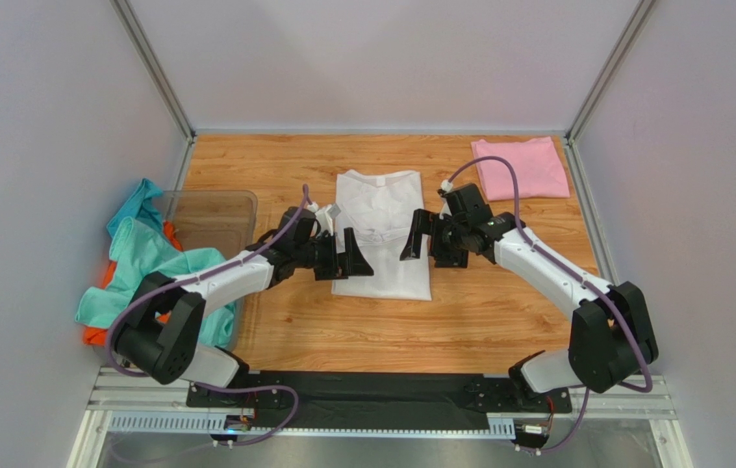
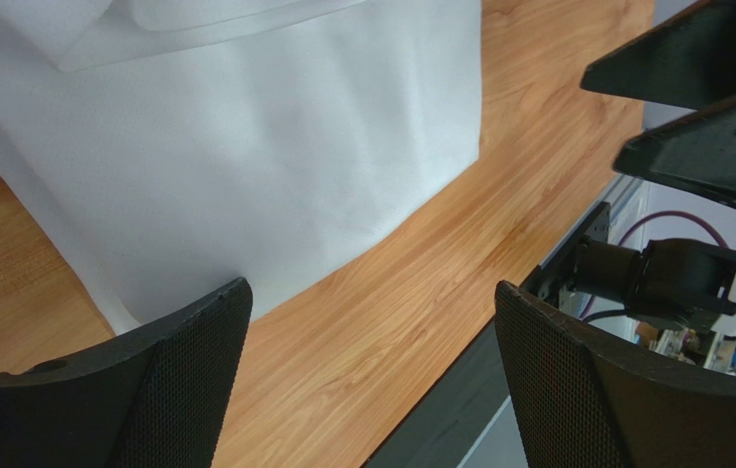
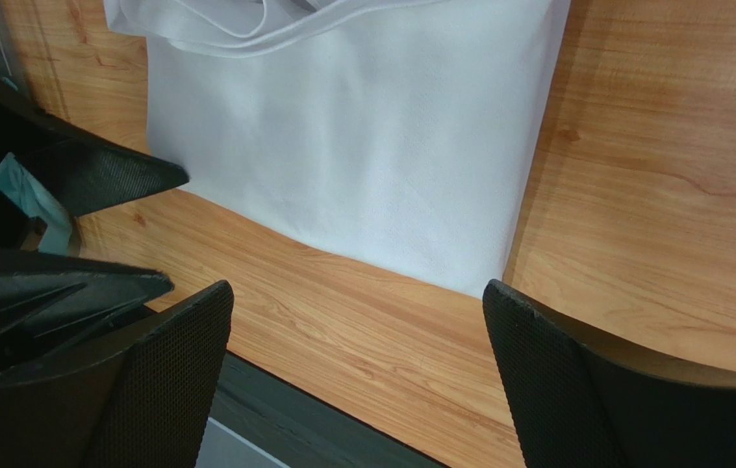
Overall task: Fold and stack the t-shirts
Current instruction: Fold the tshirt
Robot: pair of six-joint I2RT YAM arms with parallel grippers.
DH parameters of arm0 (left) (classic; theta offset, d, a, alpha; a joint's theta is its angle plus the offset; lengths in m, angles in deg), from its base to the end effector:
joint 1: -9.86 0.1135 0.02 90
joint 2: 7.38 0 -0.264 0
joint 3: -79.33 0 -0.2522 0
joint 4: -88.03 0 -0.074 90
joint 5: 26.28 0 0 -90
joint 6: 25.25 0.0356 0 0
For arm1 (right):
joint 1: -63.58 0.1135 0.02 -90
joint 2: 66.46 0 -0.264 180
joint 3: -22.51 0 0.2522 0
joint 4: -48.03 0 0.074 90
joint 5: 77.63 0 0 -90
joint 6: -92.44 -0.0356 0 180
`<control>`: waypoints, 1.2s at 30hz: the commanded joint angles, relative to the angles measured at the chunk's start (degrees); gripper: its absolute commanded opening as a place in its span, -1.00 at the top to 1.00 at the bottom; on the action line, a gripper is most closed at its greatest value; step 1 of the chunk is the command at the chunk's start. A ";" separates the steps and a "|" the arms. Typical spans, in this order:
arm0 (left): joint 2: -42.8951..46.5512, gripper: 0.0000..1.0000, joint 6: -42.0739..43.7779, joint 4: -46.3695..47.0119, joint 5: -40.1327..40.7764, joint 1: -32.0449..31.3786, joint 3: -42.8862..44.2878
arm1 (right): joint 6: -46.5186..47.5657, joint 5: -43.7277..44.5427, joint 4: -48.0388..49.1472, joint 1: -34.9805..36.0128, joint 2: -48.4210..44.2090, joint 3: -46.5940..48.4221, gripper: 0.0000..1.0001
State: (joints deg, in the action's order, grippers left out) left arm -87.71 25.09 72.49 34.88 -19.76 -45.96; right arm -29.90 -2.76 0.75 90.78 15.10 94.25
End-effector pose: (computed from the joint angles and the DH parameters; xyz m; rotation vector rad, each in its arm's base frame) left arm 0.2369 -0.1544 0.1955 0.0710 2.4801 -1.1574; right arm 0.2525 0.1402 0.2406 0.0152 2.6871 0.7032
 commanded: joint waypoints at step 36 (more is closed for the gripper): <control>49.56 -0.99 -5.16 -33.19 22.33 -0.08 -12.37 | -0.45 -9.21 13.21 9.98 31.98 27.08 -1.00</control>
State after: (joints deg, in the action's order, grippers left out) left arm -41.60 23.28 47.62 53.67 -19.76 -55.16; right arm -30.18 -11.92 10.74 100.55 44.17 115.47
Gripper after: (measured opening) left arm 0.993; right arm 0.998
